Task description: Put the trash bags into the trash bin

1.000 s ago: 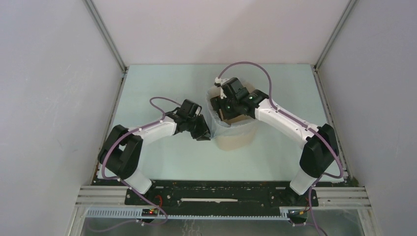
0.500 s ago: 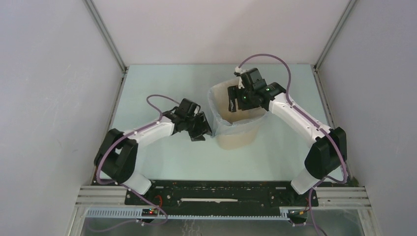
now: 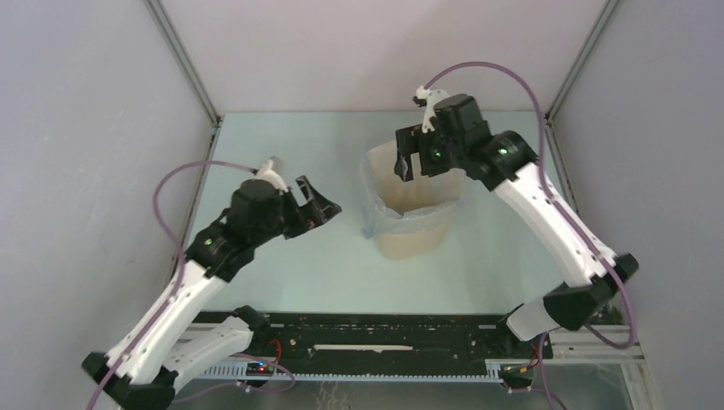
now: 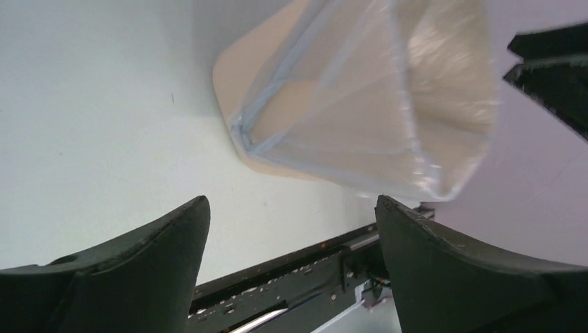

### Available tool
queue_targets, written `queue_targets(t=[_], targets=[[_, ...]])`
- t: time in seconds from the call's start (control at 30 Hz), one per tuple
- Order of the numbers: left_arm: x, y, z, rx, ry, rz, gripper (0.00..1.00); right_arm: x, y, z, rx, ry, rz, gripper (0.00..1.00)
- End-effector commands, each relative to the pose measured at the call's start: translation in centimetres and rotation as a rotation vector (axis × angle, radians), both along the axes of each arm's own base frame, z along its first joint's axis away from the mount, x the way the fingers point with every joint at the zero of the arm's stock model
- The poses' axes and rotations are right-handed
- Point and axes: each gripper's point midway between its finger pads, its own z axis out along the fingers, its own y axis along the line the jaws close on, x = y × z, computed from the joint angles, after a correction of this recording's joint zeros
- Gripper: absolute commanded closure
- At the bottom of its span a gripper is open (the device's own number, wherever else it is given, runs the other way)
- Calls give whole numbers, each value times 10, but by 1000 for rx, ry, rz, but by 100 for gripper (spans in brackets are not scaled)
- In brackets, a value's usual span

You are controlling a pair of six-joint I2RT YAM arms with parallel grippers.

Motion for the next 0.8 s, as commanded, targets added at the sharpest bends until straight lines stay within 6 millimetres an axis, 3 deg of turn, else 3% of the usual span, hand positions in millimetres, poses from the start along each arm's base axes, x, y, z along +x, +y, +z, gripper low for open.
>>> queue_targets(t=[0.0,0.17,0.27,0.4,0.57,0.77], targets=[[-7,40,100,4,-257,106,4,-45,-33,81,90,-140,8,1],[-24,78,212,26,-529,175,1,-88,-80,145,190,-298,-70,0],[-37,103,263,10,-652,253,0,-116,-102,172,242,-368,-94,0],[-60,133,315,-33,-782,339,0,-151,-133,202,303,-446,-133,0],[-87,159,355,-80,-888,398,0,-179,-168,231,344,-520,-217,0],[-100,181,358,-68,-904,466,0,-185,-174,244,399,-550,-245,0]])
